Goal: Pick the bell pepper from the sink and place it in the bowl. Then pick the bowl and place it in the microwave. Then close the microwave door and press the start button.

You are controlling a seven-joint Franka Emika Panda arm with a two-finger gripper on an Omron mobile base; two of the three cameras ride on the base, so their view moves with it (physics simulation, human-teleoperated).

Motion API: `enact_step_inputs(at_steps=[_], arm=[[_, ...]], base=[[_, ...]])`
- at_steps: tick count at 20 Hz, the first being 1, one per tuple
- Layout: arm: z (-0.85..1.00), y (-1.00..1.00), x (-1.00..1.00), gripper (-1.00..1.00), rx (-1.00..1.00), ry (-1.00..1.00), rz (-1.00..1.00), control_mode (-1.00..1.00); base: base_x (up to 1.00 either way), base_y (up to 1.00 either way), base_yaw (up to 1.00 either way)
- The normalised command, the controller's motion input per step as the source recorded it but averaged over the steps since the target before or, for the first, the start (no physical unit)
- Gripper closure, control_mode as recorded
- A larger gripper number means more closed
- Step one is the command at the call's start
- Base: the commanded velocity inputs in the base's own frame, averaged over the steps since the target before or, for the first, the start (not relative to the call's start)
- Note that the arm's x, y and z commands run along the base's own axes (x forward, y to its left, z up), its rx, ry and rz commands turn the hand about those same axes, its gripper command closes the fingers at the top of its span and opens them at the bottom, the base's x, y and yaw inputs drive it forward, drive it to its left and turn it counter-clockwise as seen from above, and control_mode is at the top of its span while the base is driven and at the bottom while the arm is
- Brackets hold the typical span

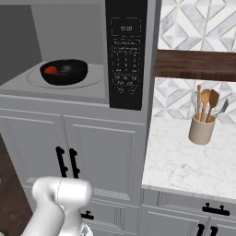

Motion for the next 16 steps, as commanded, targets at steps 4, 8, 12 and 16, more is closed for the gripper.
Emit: enact_step_inputs(at_steps=[4, 8, 12, 16], arm=[[-0.25, 0.82, 0.0, -1.0, 0.02, -0.16, 0.16, -1.0], [-0.02, 0.58, -0.06, -1.0, 0.1, -0.2, 0.07, -1.0], [0.18, 0.41, -0.08, -1.0, 0.23, -0.15, 0.04, -1.0], [0.31, 0.33, -0.14, -1.0, 0.26, -0.12, 0.03, -1.0]], base=[[0.0, 0.0, 0.0], [0.0, 0.0, 0.0], [0.0, 0.0, 0.0], [0.0, 0.0, 0.0]])
